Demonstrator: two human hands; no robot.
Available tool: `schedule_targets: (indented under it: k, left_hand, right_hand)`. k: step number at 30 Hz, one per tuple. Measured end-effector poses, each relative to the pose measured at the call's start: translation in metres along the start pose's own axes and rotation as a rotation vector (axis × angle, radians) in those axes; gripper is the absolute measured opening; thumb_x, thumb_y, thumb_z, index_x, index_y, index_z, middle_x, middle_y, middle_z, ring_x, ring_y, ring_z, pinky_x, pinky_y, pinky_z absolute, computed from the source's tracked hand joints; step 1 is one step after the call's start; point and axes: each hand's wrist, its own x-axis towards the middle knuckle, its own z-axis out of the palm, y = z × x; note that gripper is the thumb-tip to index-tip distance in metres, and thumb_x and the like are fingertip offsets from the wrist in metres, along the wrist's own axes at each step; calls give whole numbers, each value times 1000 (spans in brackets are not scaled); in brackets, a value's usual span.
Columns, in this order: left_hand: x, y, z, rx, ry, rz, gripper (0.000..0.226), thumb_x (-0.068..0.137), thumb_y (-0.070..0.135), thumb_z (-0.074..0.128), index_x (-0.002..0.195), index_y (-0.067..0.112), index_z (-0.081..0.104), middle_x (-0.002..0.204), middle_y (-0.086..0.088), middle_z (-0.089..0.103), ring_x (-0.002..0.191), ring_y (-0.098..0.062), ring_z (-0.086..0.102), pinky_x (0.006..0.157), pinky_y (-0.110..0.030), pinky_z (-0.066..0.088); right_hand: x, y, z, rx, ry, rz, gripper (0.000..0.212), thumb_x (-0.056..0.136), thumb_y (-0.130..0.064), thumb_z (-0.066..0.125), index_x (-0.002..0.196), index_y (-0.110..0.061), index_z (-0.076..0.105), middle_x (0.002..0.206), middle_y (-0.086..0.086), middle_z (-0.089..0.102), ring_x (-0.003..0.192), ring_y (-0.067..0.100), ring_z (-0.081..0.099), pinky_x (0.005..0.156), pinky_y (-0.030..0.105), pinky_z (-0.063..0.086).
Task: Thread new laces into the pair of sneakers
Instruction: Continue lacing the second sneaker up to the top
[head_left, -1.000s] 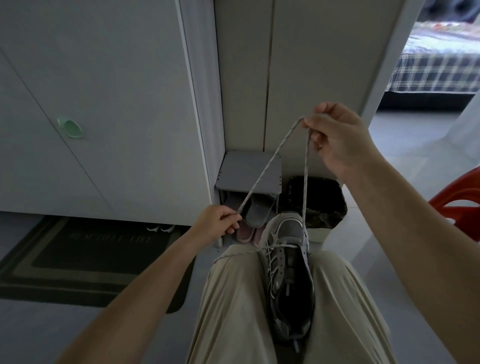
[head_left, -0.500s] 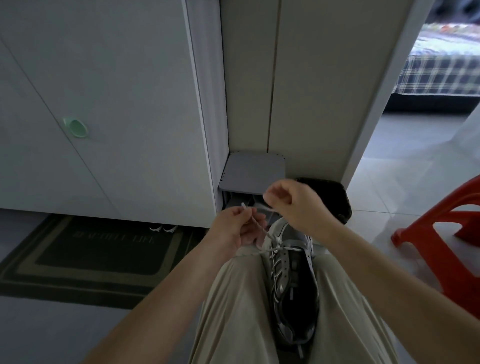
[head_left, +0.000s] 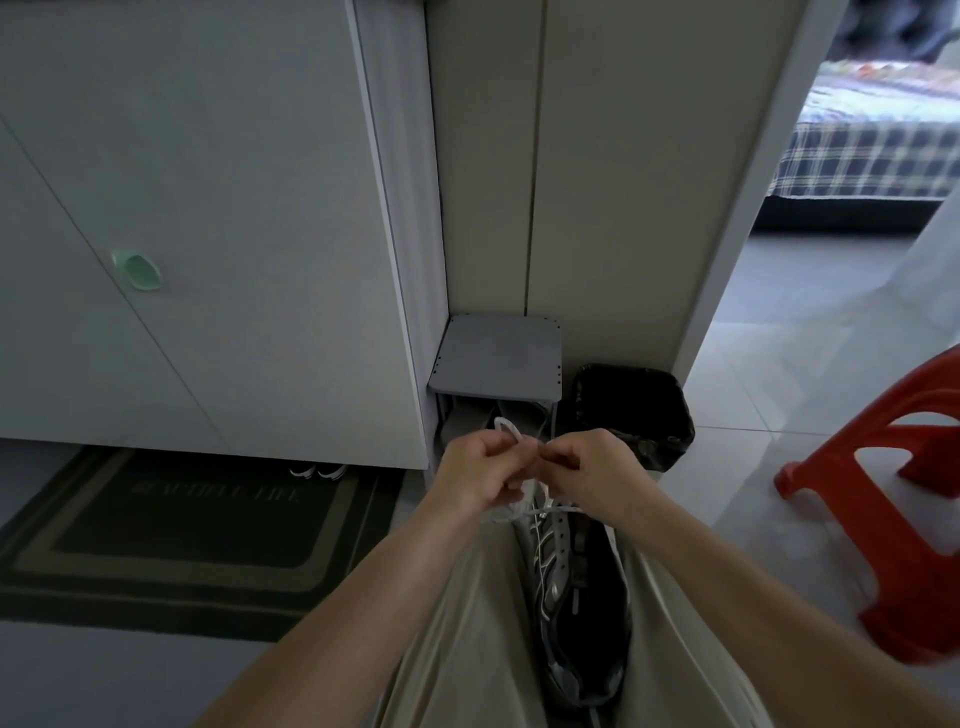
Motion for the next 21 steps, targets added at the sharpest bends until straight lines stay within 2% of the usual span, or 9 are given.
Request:
schedule_targets:
  k: [3, 6, 10, 12, 14, 17, 21]
  left_hand:
    - [0, 1, 3, -1, 49, 22, 12, 88, 20, 66, 84, 10, 72, 73, -6, 70, 61, -16, 62, 56, -27, 50]
    - [-2, -2, 8, 141, -50, -14, 12, 85, 24, 70, 91, 14, 72, 68, 6, 69, 60, -4, 63, 58, -22, 48]
    - [2, -3, 12, 156, 32, 8, 8, 87, 16, 67, 87, 9, 70, 61, 5, 67, 48, -3, 61, 45, -18, 44]
    - [7, -4, 11, 188, 65, 41, 7, 88, 13, 66, 82, 10, 68, 66, 1, 68, 51, -3, 62, 48, -17, 47]
    - [11, -8, 11, 282, 45, 71, 8, 87, 12, 66, 80, 14, 66, 69, 2, 68, 56, -3, 64, 57, -22, 52]
    - [15, -19, 13, 422, 31, 98, 15, 86, 9, 67, 78, 22, 64, 72, 3, 68, 66, -7, 67, 68, -27, 56]
    - [19, -31, 14, 537, 43, 126, 22, 81, 11, 71, 73, 29, 62, 75, 4, 70, 75, -11, 69, 75, -33, 57]
  right_hand:
    - [-5, 9, -3, 44, 22, 24, 24, 83, -31, 69, 60, -29, 62, 49, -12, 50, 47, 2, 45, 49, 13, 33]
    - [-8, 12, -5, 2, 1, 21, 22, 81, -38, 70, 63, -27, 67, 58, -5, 55, 53, 5, 47, 53, 22, 38]
    - [-14, 20, -2, -311, -17, 33, 26, 78, -52, 66, 69, -28, 63, 71, -8, 54, 67, 10, 54, 59, 26, 41]
    - [-22, 28, 6, -464, -70, -54, 26, 85, -50, 57, 91, -28, 70, 90, -7, 55, 86, 16, 57, 73, 28, 45]
    - [-31, 37, 12, -444, -86, -129, 32, 87, -47, 48, 103, -30, 70, 99, -7, 52, 93, 18, 56, 82, 32, 46]
    - [-37, 44, 11, -346, -64, -184, 30, 84, -46, 48, 94, -31, 71, 94, -10, 58, 88, 13, 59, 79, 36, 50]
    - [-42, 44, 8, -344, -81, -206, 39, 84, -52, 41, 82, -26, 70, 77, -11, 64, 75, 9, 59, 75, 35, 49]
